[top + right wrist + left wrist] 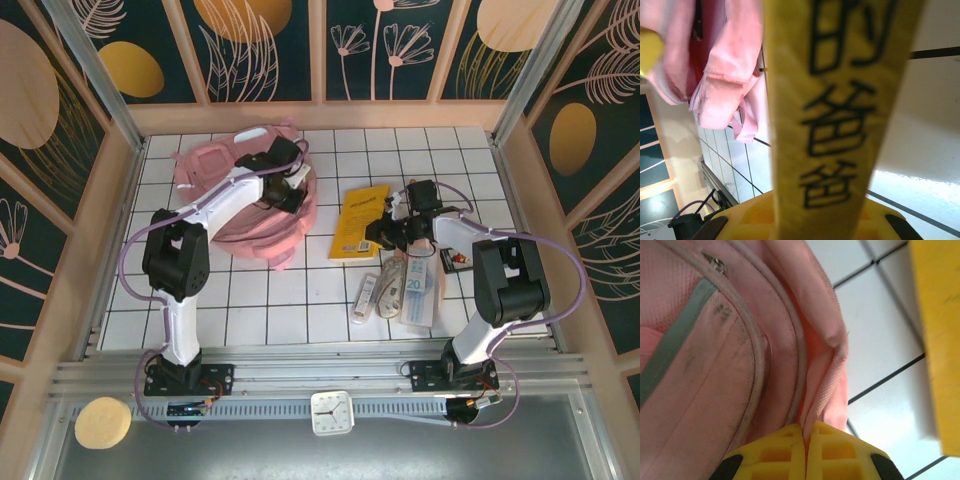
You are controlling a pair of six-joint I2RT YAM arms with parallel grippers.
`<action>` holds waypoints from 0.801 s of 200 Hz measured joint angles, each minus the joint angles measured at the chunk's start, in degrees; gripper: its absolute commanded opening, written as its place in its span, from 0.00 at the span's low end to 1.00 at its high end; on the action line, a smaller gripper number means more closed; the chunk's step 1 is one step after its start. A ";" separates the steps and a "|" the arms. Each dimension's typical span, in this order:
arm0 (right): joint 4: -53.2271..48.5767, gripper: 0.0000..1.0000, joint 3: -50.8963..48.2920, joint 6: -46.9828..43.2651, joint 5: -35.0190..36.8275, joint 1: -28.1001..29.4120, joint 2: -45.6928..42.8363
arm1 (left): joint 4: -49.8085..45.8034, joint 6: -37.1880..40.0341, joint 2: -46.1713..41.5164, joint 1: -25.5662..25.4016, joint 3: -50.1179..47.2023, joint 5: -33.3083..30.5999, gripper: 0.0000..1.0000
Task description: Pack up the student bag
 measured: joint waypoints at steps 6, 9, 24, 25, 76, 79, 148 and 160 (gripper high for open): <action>0.00 0.00 0.04 0.00 0.00 0.00 0.00 | 0.00 -0.24 0.00 0.00 1.05 0.48 0.00; 0.00 0.00 0.07 0.00 0.00 0.00 0.00 | 0.00 -0.39 0.00 0.00 1.44 0.76 0.00; -0.31 0.00 0.55 0.00 -0.11 0.07 0.00 | -0.35 -1.31 0.00 0.00 2.58 1.16 0.00; -0.33 0.00 0.63 -0.02 -0.17 0.11 0.00 | -0.42 -1.40 0.00 0.00 2.60 1.16 0.00; -0.42 0.00 3.15 1.60 -4.63 1.81 -4.94 | -4.61 -5.33 0.00 1.27 11.41 2.69 0.00; -0.39 0.00 3.45 1.77 -5.11 1.92 -5.44 | -4.81 -5.46 0.00 1.36 12.24 2.80 0.00; 10.95 0.00 7.67 11.34 -12.52 8.07 -7.15 | -8.55 -8.22 -0.59 1.92 19.17 5.70 0.00; 13.44 0.00 7.67 12.81 -12.50 8.70 -5.05 | -9.11 -8.59 -0.74 2.32 19.21 5.70 0.00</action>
